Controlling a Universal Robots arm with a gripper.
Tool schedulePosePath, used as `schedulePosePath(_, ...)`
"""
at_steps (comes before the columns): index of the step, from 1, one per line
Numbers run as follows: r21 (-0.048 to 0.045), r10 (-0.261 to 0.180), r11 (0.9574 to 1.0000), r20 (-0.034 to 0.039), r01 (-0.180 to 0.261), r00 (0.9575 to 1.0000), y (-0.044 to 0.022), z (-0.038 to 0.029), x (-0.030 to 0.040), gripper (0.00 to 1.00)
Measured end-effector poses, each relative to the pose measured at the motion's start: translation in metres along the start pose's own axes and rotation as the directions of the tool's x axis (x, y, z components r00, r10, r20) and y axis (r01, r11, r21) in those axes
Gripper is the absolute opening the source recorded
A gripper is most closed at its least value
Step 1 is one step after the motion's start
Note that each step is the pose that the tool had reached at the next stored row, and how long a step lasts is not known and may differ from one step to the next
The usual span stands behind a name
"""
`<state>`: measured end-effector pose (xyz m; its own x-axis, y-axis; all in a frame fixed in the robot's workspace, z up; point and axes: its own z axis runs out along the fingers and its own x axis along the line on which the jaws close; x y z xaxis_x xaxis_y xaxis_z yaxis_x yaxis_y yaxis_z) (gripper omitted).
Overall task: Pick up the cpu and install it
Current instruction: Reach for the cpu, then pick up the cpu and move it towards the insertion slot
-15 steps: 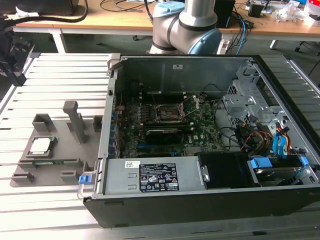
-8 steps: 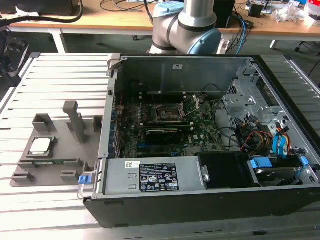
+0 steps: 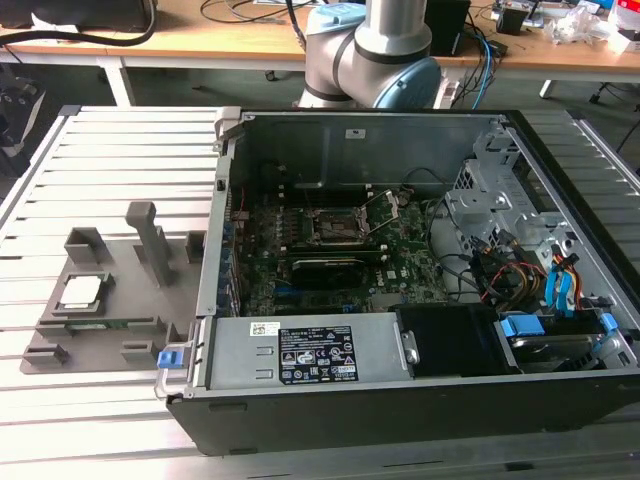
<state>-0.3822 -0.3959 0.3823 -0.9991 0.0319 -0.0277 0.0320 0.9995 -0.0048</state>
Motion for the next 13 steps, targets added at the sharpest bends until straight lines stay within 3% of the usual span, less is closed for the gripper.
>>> schedulePosePath(12,0.0,0.0,1.0,0.0,0.0,1.0,0.0,0.0,0.0004,0.11)
schedulePosePath(13,0.0,0.0,1.0,0.0,0.0,1.0,0.0,0.0,0.0004,0.29)
